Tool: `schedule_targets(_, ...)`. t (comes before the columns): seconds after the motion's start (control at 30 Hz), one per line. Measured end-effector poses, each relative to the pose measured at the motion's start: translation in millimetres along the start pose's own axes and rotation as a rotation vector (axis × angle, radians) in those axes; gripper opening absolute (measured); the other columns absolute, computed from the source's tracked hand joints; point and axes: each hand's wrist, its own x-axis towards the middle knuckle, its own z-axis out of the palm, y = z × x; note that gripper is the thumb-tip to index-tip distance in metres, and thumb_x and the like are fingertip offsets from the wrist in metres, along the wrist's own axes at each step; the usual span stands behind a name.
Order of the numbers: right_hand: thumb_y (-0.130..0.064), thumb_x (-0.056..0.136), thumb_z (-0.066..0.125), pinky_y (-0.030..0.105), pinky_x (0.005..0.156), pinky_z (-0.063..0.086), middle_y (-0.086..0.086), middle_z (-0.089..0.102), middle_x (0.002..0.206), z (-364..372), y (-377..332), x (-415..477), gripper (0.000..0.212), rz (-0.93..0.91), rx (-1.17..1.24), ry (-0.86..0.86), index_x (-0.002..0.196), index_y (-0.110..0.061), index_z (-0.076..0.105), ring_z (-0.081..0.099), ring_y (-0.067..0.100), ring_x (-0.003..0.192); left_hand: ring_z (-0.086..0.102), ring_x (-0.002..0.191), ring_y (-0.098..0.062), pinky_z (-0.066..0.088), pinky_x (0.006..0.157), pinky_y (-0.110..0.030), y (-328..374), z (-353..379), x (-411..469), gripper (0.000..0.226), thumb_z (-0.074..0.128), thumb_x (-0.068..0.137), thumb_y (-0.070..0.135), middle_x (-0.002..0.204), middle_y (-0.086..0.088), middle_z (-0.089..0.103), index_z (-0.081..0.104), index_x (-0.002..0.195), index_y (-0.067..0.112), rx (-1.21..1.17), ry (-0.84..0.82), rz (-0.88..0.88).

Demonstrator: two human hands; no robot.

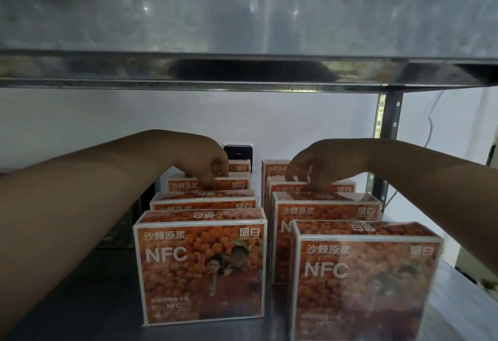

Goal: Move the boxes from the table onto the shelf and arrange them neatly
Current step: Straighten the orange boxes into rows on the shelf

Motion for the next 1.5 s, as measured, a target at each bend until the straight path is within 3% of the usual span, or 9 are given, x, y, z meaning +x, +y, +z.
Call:
schedule_targets(0.27, -0.041, 0.082, 0.078, 0.033, 0.091, 0.054, -0.021, 0.066, 0.106, 6.6, 8.1, 12.3, 0.037, 0.032, -0.069, 0.087, 0.115, -0.045, 0.062, 0.063, 0.003, 0.09, 0.058, 0.097, -0.01, 0.054, 0.086, -0.035, 5.4, 5.0, 5.3, 0.042, 0.072, 0.084, 0.042, 0.111, 0.012, 0.059, 0.061, 0.123, 0.031, 0.078, 0.053, -0.028)
schedule_targets(0.53, -0.037, 0.086, 0.075, 0.034, 0.099, 0.049, -0.012, 0.065, 0.125, 11.7, 16.6, 21.9, 0.047, 0.07, -0.109, 0.131, 0.13, -0.036, 0.06, 0.061, 0.008, 0.107, 0.057, 0.102, -0.011, 0.052, 0.088, -0.034, 4.7, 7.7, 12.3, 0.044, 0.07, 0.086, 0.039, 0.12, 0.01, 0.059, 0.059, 0.127, 0.031, 0.098, 0.064, -0.021)
schedule_targets(0.9, -0.036, 0.085, 0.075, 0.041, 0.1, 0.05, -0.01, 0.066, 0.123, 13.3, 17.1, 28.0, 0.048, 0.077, -0.089, 0.14, 0.131, -0.037, 0.06, 0.062, 0.011, 0.106, 0.057, 0.102, -0.01, 0.052, 0.088, -0.034, 2.1, 11.8, 12.8, 0.045, 0.07, 0.087, 0.039, 0.121, 0.012, 0.059, 0.057, 0.13, 0.033, 0.078, 0.072, -0.014)
schedule_targets(1.23, -0.039, 0.087, 0.074, 0.037, 0.1, 0.049, -0.012, 0.062, 0.12, 10.6, 10.6, 24.6, 0.048, 0.084, -0.084, 0.09, 0.132, -0.037, 0.057, 0.06, 0.011, 0.106, 0.055, 0.102, -0.009, 0.047, 0.083, -0.028, 3.0, 10.1, 5.7, 0.048, 0.068, 0.089, 0.041, 0.125, 0.01, 0.058, 0.054, 0.134, 0.033, 0.055, 0.042, -0.018)
schedule_targets(1.4, -0.046, 0.091, 0.067, 0.036, 0.102, 0.046, -0.013, 0.061, 0.129, 8.9, 5.6, 17.2, 0.042, 0.061, -0.052, 0.11, 0.131, -0.038, 0.057, 0.058, 0.011, 0.117, 0.057, 0.103, -0.005, 0.05, 0.091, -0.033, -3.0, 5.7, -2.3, 0.051, 0.069, 0.087, 0.047, 0.123, 0.016, 0.06, 0.052, 0.134, 0.038, -0.043, 0.06, -0.013)
schedule_targets(1.5, -0.049, 0.09, 0.067, 0.022, 0.091, 0.044, -0.016, 0.061, 0.129, 6.9, 3.5, 8.2, 0.042, 0.021, -0.013, 0.17, 0.129, -0.038, 0.06, 0.057, 0.006, 0.117, 0.063, 0.1, -0.003, 0.054, 0.09, -0.034, -6.1, -0.7, -11.0, 0.041, 0.069, 0.088, 0.044, 0.117, 0.018, 0.063, 0.057, 0.127, 0.039, -0.119, 0.164, 0.047)
